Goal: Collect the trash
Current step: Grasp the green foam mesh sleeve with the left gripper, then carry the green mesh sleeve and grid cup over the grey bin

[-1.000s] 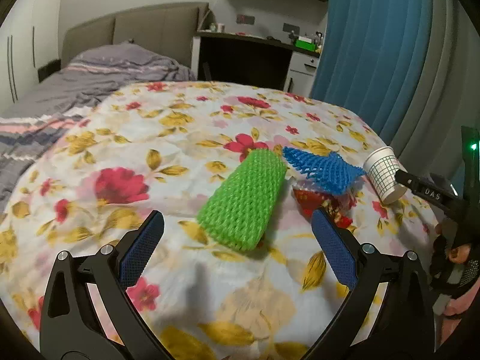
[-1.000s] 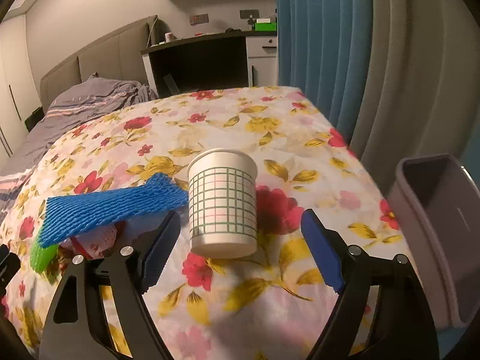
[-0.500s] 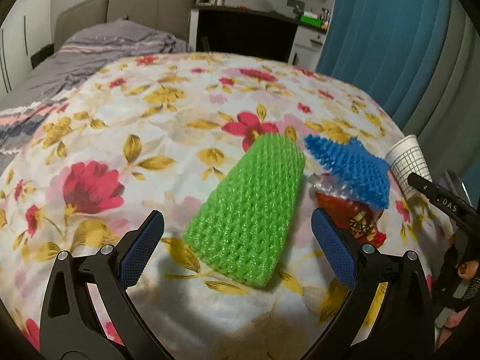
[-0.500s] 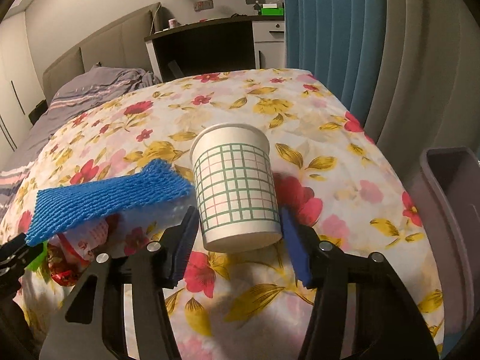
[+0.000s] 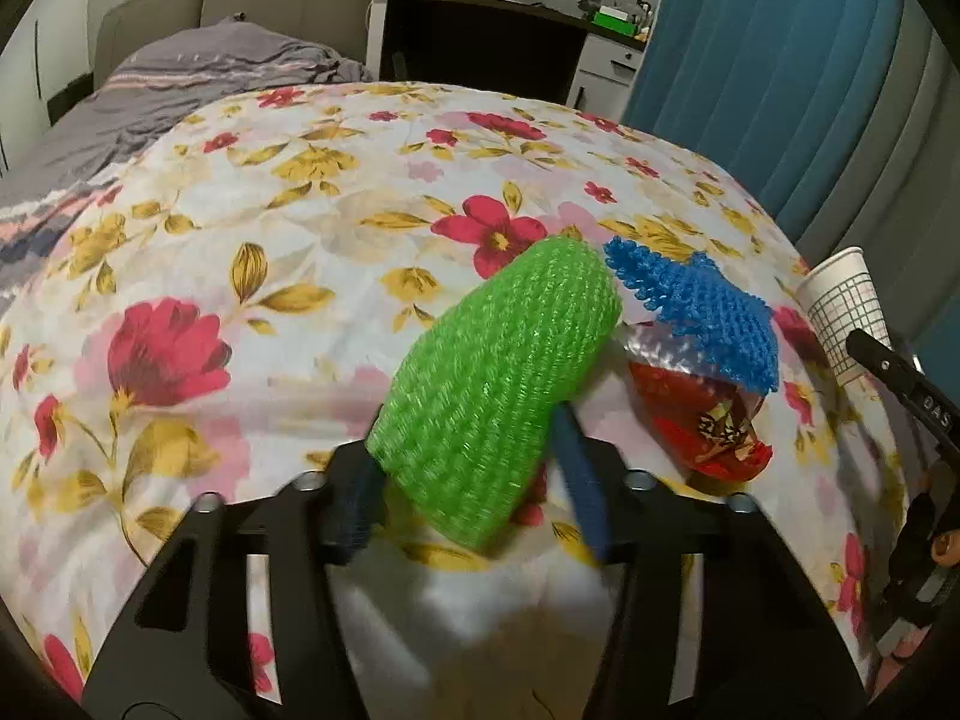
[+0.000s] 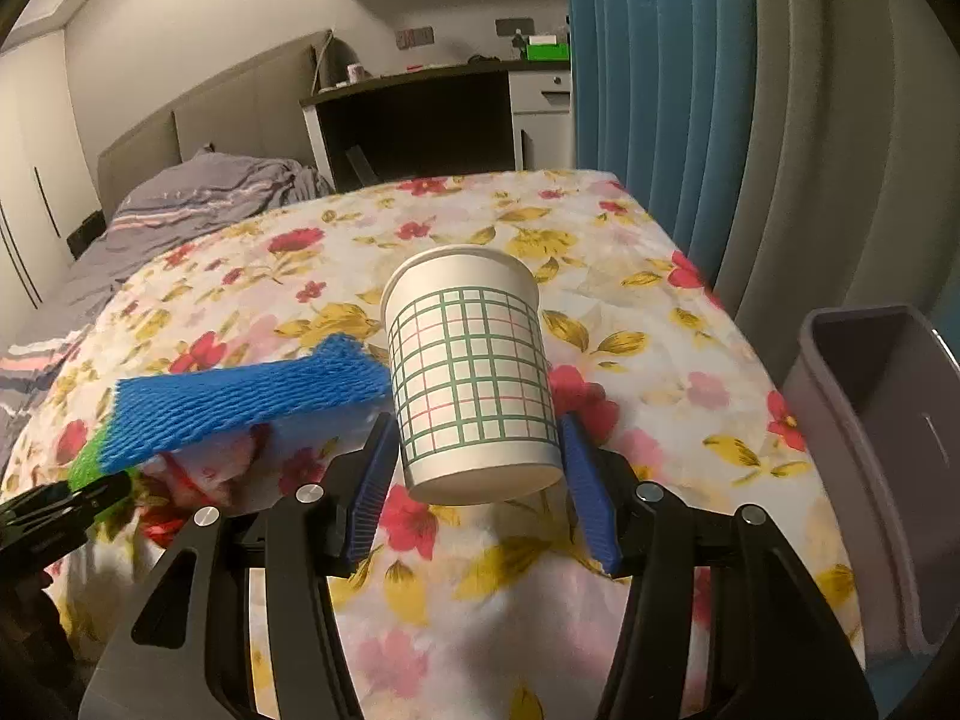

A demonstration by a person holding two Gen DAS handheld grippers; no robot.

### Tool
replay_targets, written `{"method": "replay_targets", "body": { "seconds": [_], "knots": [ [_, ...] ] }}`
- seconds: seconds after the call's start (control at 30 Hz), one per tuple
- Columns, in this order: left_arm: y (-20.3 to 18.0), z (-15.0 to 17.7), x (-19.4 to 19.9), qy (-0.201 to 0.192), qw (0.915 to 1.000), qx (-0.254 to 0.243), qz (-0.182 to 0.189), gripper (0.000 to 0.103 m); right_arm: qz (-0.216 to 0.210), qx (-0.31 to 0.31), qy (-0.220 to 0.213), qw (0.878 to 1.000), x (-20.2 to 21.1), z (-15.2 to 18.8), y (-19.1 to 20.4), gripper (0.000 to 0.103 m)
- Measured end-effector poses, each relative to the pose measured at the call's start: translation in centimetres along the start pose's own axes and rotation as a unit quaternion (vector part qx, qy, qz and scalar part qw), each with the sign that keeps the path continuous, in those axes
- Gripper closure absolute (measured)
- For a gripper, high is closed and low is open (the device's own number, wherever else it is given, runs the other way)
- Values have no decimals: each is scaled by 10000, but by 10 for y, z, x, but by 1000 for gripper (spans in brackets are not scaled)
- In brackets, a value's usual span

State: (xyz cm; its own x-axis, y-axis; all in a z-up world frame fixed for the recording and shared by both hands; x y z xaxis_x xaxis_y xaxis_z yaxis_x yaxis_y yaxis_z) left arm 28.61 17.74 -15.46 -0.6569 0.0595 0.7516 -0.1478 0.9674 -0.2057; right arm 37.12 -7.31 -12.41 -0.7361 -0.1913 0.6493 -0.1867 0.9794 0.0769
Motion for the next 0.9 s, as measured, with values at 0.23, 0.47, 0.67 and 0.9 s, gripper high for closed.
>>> {"method": "replay_targets", "body": {
  "seconds": [0.23,0.47,0.67,0.9],
  "knots": [
    [6,9,23,-207,9994,252,122,83,-165,-94,-218,9996,38,8,-3,49],
    [15,29,73,-689,9958,587,123,86,-424,-263,-388,9980,77,26,-7,49],
    [9,45,118,-1153,9906,724,106,86,-602,-411,-516,9960,108,46,-13,49],
    [-22,53,145,-1391,9888,493,219,86,-657,-455,-620,9949,132,58,-21,49]
  ]
}}
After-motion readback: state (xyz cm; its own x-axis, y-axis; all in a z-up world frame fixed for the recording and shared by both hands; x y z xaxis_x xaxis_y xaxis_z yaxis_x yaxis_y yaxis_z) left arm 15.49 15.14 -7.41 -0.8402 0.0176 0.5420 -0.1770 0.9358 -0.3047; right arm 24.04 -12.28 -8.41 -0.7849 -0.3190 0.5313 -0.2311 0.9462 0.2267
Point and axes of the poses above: each gripper's, at about its wrist camera, not at the fingertips, and x roughly against the way its jaws point, y to its left, z to its underside, the point moved 8 cm from there along -x, roughly the way its jaws point, and after that the axes turned 3 degrees about z, right-handed, at the moved point
